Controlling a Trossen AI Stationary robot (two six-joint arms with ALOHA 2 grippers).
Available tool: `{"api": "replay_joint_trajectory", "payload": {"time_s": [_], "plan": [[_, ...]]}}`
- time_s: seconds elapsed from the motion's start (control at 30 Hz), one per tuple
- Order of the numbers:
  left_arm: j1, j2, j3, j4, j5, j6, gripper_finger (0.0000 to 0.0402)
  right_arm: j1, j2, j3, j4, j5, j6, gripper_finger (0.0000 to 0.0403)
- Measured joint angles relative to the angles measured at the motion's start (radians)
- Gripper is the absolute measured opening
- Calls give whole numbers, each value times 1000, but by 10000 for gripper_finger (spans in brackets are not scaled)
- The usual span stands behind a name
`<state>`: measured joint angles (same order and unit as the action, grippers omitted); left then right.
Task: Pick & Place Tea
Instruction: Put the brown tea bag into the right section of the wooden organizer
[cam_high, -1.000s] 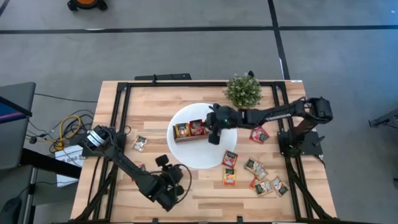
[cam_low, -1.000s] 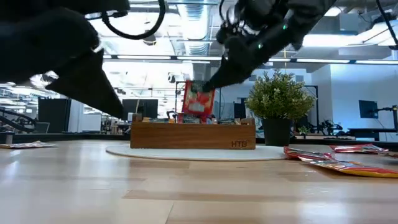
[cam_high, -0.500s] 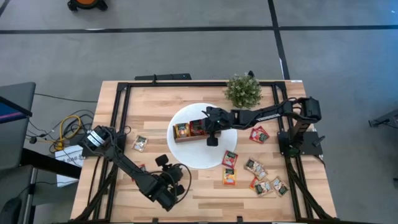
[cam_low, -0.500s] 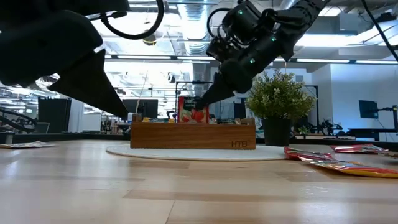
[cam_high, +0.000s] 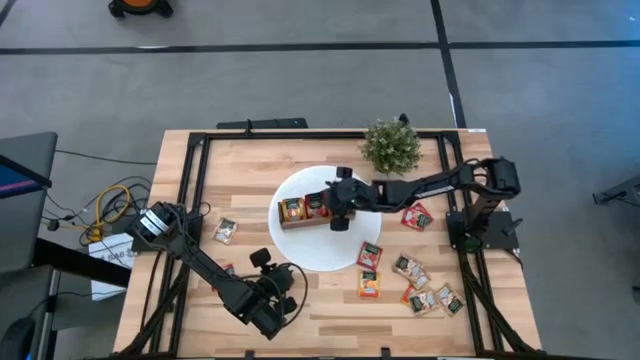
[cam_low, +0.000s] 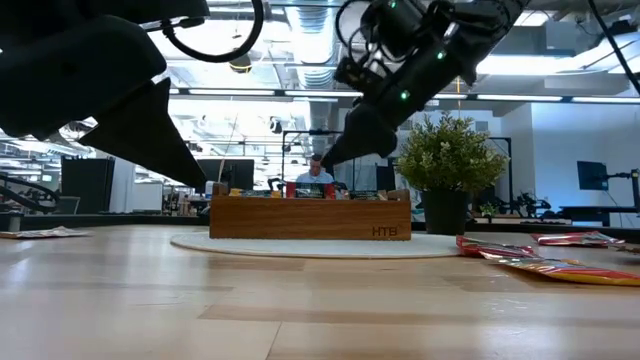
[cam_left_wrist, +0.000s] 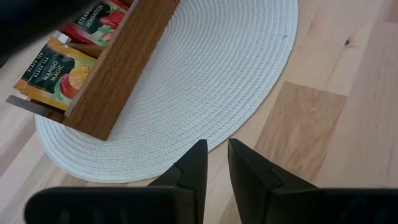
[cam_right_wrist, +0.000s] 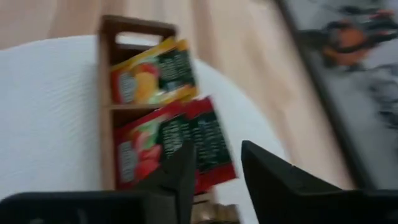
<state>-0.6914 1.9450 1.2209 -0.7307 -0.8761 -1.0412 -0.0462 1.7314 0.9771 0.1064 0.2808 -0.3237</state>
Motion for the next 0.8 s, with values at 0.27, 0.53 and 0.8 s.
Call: {"api": "replay_joint_trajectory", "payload": {"time_s": [0.27, 0.53, 0.8], "plan": [[-3, 0, 0, 0, 0, -7, 57, 138, -146, 1, -154, 142, 18, 142], [-11, 0, 0, 10, 4, -26, 57, 396, -320, 1, -533, 131, 282, 115], [-11, 0, 0, 65, 3, 2, 57, 620, -318, -1, -909, 96, 639, 109]]}}
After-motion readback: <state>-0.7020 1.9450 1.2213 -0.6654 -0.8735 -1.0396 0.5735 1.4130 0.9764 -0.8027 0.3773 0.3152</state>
